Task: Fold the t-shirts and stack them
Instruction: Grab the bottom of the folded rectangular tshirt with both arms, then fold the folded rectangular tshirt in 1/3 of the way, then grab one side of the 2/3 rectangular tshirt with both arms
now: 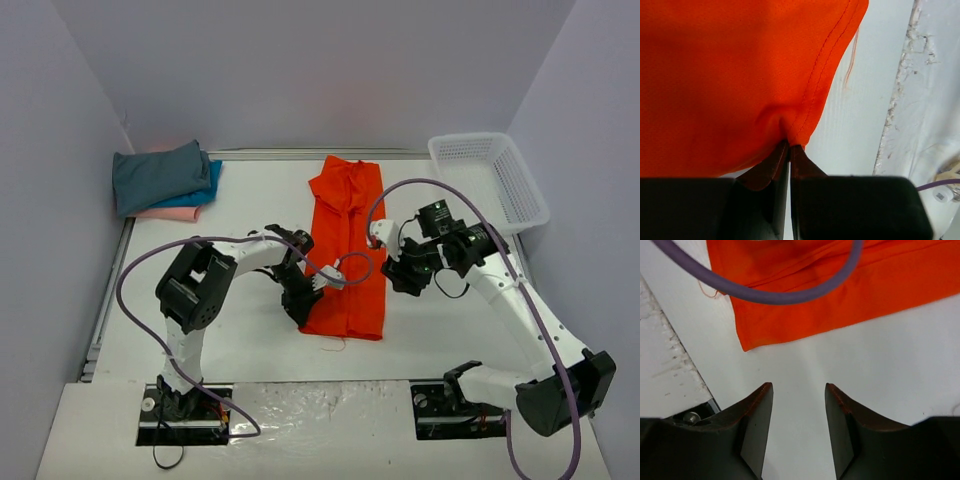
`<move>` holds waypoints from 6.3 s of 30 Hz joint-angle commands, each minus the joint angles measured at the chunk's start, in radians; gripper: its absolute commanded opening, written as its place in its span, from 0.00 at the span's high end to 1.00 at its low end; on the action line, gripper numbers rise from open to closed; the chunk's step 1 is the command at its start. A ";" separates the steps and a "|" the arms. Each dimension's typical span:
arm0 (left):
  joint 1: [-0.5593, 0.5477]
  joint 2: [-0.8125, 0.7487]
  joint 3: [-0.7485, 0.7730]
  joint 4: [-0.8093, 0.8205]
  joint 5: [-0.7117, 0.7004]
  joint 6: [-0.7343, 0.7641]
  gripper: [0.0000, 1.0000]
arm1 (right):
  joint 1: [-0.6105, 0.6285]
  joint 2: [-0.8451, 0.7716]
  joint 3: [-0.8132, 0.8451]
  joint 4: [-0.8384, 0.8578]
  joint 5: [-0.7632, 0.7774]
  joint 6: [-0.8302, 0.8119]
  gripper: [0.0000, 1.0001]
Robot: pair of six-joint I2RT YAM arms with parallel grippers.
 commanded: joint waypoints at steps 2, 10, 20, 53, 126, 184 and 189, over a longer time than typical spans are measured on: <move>0.030 -0.015 0.047 -0.107 0.070 0.054 0.98 | 0.088 0.096 0.010 -0.127 0.029 -0.073 0.59; 0.091 0.022 0.054 -0.141 0.153 0.065 0.98 | 0.243 0.238 -0.056 -0.123 0.067 -0.096 0.62; 0.093 0.077 0.090 -0.172 0.167 0.086 0.98 | 0.361 0.388 -0.136 -0.054 0.101 -0.065 0.56; 0.093 0.025 0.097 -0.221 0.133 0.117 0.98 | 0.455 0.506 -0.141 0.029 0.225 0.079 1.00; 0.174 0.467 1.211 0.023 -0.391 -0.199 0.96 | -0.108 1.110 0.967 0.103 0.371 -0.007 1.00; 0.104 0.093 0.238 0.554 -0.424 -0.144 0.48 | -0.125 0.526 0.224 0.365 0.259 0.202 0.26; 0.088 0.151 0.296 0.511 -0.446 -0.126 0.57 | -0.125 0.544 0.221 0.347 0.239 0.193 0.26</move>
